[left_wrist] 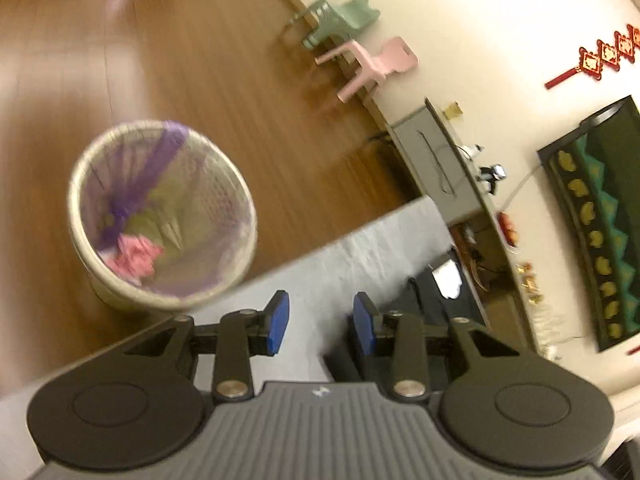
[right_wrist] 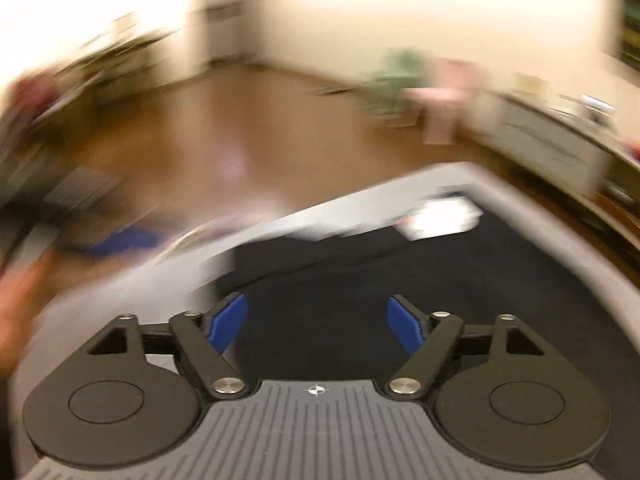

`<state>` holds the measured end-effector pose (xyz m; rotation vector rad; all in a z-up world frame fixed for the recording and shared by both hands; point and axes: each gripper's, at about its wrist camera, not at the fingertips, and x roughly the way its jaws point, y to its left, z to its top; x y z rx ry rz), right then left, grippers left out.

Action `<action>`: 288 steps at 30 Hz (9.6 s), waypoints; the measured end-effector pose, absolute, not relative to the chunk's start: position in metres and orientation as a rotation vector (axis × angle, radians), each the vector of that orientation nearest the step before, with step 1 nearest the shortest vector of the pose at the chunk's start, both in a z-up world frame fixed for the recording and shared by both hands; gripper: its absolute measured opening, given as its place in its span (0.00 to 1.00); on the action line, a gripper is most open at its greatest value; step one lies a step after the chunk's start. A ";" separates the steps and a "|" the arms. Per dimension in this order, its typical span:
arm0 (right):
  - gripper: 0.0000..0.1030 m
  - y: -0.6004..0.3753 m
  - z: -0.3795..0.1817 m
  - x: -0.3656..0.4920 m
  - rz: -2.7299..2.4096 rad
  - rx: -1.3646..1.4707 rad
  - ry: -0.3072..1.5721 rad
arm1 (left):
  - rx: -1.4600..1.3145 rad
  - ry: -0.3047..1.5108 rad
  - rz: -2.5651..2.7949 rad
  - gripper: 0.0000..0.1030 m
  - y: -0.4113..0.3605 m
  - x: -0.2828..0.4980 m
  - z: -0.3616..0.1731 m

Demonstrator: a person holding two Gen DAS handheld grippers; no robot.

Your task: Fold clothes

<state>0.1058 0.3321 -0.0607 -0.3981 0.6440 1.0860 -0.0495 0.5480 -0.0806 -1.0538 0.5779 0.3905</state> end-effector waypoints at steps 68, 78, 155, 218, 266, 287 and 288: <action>0.11 0.156 -0.097 0.289 0.585 -0.043 0.843 | 0.145 0.566 -0.200 0.12 0.158 -0.012 -0.040; 0.11 0.060 -0.166 0.291 0.471 0.119 0.898 | 0.017 0.548 -0.464 0.29 0.184 -0.027 -0.032; 0.60 -0.036 -0.163 0.134 0.480 -0.005 0.838 | -0.008 0.892 0.082 0.19 0.247 0.041 -0.075; 0.42 -0.264 -0.125 0.002 0.377 0.035 0.622 | -0.112 1.044 -0.386 0.07 -0.136 0.170 -0.083; 0.42 -0.271 -0.138 -0.001 0.283 -0.028 0.724 | 0.344 0.897 -0.359 0.17 -0.256 0.199 -0.083; 0.59 -0.340 -0.095 -0.044 0.234 0.344 0.702 | 0.392 0.964 -0.371 0.65 -0.272 0.125 -0.074; 0.61 -0.344 -0.099 -0.044 0.220 0.341 0.708 | 0.386 0.969 -0.360 0.65 -0.271 0.123 -0.077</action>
